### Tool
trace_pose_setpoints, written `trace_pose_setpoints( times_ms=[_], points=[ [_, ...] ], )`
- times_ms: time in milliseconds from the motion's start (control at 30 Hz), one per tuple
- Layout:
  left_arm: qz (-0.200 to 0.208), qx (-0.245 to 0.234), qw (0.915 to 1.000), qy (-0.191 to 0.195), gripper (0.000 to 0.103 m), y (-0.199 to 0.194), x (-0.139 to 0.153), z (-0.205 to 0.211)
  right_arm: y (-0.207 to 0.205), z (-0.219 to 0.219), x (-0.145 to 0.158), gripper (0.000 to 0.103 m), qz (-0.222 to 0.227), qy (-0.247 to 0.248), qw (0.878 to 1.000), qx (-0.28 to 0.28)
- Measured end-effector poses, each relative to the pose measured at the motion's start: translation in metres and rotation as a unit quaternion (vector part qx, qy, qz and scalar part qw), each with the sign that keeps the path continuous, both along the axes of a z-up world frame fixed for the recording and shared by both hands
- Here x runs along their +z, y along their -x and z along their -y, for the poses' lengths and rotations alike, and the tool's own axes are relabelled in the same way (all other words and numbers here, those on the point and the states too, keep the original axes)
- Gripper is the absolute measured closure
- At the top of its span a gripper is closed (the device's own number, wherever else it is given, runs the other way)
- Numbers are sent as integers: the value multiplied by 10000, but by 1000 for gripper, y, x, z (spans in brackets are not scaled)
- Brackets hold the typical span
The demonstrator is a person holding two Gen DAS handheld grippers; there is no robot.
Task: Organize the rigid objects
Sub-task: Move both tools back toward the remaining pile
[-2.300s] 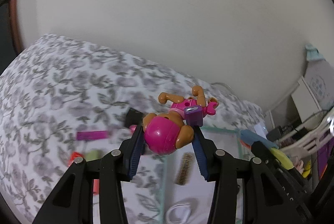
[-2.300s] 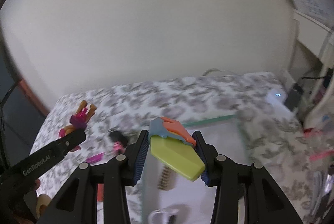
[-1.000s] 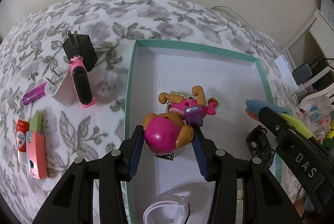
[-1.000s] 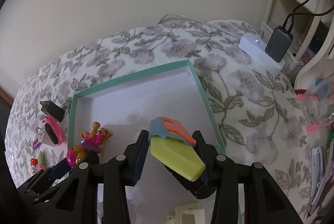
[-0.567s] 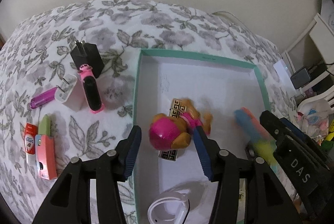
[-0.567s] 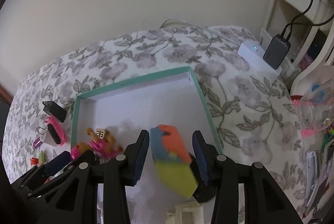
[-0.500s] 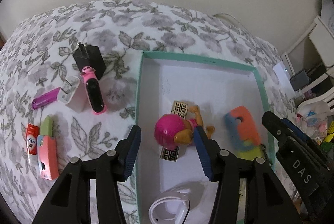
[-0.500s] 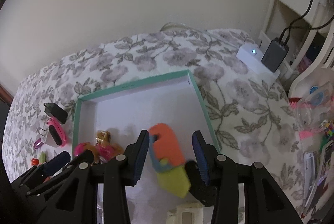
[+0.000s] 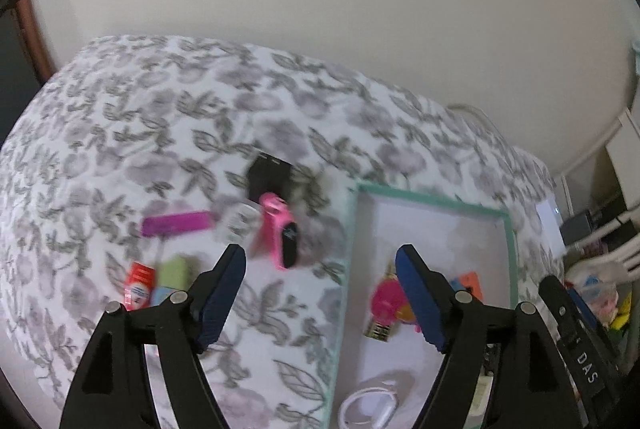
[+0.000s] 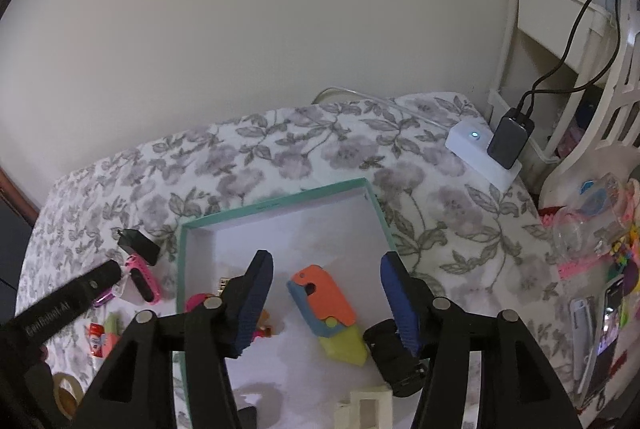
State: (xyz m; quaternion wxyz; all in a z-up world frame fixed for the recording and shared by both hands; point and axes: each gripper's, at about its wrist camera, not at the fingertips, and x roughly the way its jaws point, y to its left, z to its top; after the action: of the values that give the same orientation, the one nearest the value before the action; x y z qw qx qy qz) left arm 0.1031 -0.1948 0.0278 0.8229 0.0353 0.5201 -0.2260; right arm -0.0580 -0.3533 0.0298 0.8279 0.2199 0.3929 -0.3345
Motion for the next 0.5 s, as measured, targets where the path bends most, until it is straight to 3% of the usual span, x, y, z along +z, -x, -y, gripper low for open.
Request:
trace_pose_setpoints(
  times_ms=[100, 167, 300, 500],
  points=[
    [96, 148, 9998, -52, 12, -7, 4, -10, -2, -3, -1, 39, -32, 11, 10000, 14],
    [136, 228, 9996, -90, 12, -11, 5, -16, -3, -5, -2, 33, -16, -5, 10000, 34],
    [159, 353, 9990, -207, 12, -16, 3, -25, -6, -9, -6, 30, 26, -97, 9999, 104],
    [131, 460, 9985, -249, 9, -22, -4, -34, -13, -15, -23, 7, -31, -137, 9999, 91]
  ],
)
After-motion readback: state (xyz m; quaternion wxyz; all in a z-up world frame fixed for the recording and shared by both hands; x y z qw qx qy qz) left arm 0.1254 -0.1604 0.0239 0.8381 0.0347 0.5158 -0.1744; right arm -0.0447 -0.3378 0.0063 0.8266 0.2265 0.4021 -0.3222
